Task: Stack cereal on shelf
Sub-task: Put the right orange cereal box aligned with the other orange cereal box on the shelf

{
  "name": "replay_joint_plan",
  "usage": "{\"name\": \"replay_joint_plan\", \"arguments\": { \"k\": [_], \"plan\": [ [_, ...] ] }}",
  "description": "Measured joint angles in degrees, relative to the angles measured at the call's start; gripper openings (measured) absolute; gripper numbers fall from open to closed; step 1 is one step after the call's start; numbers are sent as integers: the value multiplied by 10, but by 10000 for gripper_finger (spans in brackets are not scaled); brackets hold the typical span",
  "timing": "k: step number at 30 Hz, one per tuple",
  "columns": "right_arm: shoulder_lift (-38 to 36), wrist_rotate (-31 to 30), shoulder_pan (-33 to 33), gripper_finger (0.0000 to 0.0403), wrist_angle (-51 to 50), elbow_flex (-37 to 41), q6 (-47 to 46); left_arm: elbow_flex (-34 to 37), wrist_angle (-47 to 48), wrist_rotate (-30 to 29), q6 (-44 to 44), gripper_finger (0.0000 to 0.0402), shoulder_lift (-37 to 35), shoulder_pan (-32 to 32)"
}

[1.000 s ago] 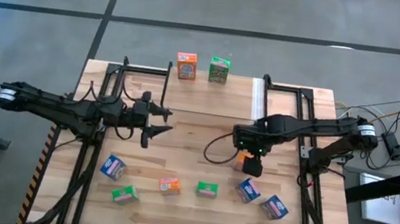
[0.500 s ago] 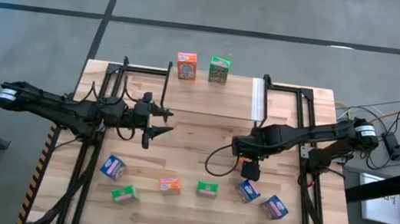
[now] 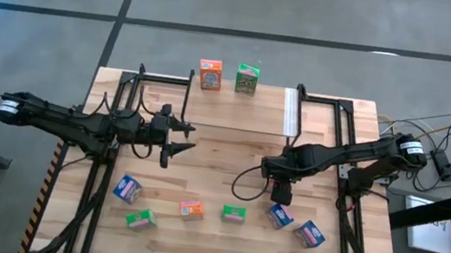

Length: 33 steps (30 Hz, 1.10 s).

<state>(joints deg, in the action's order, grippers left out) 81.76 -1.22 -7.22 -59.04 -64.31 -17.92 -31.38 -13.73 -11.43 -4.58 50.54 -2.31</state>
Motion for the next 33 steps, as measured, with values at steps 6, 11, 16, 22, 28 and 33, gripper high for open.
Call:
{"name": "replay_joint_plan", "arguments": {
  "k": [6, 11, 16, 22, 28, 33],
  "plan": [
    [0, 1, 0, 140, -3, -34, 6, 0, -13, 0, 24, 227, 0, 0],
    [0, 2, 0, 132, -11, -90, 14, 0, -29, 0, 60, 227, -10, 0],
    [0, -15, 2, 135, 3, -176, 55, 0, -32, 0, 99, 227, -26, 0],
    [1, -122, 28, 136, 75, -261, 144, 0, -30, -1, 124, 227, -53, 0],
    [38, -115, 100, 136, 100, -320, 212, 0, 2, -1, 123, 227, -88, 0],
    [82, -66, 146, 136, 91, -381, 252, 0, 19, -2, 120, 227, -101, 0]
  ]
}}
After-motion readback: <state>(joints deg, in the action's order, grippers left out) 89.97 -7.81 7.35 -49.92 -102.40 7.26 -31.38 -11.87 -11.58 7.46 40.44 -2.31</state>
